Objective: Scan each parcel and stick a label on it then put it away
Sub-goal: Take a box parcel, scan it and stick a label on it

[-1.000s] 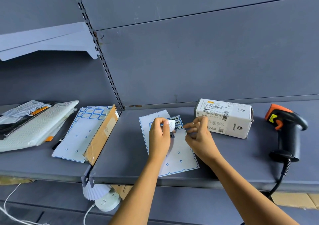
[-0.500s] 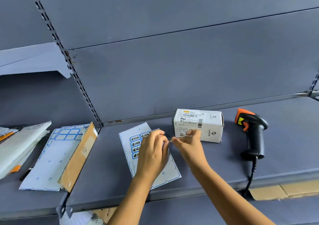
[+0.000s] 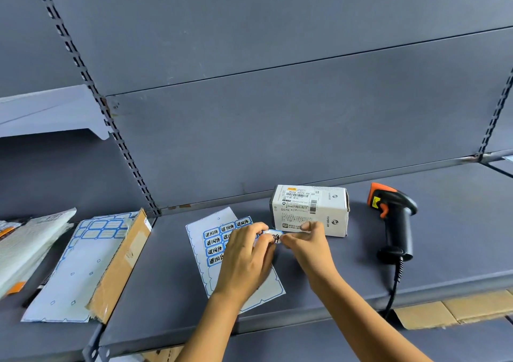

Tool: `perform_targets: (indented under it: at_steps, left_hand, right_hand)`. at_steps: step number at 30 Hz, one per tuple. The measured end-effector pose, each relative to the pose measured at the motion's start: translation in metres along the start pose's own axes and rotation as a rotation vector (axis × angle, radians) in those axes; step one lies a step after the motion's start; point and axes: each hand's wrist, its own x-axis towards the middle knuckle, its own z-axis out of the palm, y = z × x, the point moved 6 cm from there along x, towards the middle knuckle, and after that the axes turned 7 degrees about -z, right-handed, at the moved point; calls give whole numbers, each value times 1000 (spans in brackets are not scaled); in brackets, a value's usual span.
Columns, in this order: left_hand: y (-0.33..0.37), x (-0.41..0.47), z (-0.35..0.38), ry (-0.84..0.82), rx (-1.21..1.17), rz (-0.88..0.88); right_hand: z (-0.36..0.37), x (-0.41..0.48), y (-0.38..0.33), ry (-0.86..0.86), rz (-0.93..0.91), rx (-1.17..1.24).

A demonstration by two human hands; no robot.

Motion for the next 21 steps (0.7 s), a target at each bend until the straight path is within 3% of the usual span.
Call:
perform_targets:
  at_steps: [6,10,12,14,18,21]
  left_hand:
    - [-36,4,5,-92,-242,-351]
    - [-51,32,23,-306,-542,-636]
    - [-47,53,34,-426,-652,-688]
    - [-37,76,42,-542,-546,-573]
    - [-4,117,60,-729,-86,-129]
    - [4,125,81,-886,-36,-121]
  right_hand:
    - [-52,-13,-30,52,-263,-47]
    - [-91,-13,-23,62,-263,-54]
    - [-100,-13,-18,74,-244,-47]
    - [-100,-12,-18,57,-240,-44]
    - [-98,-10,-18,37,-234,-48]
    - [-99,-10,-18,42,-235,-45]
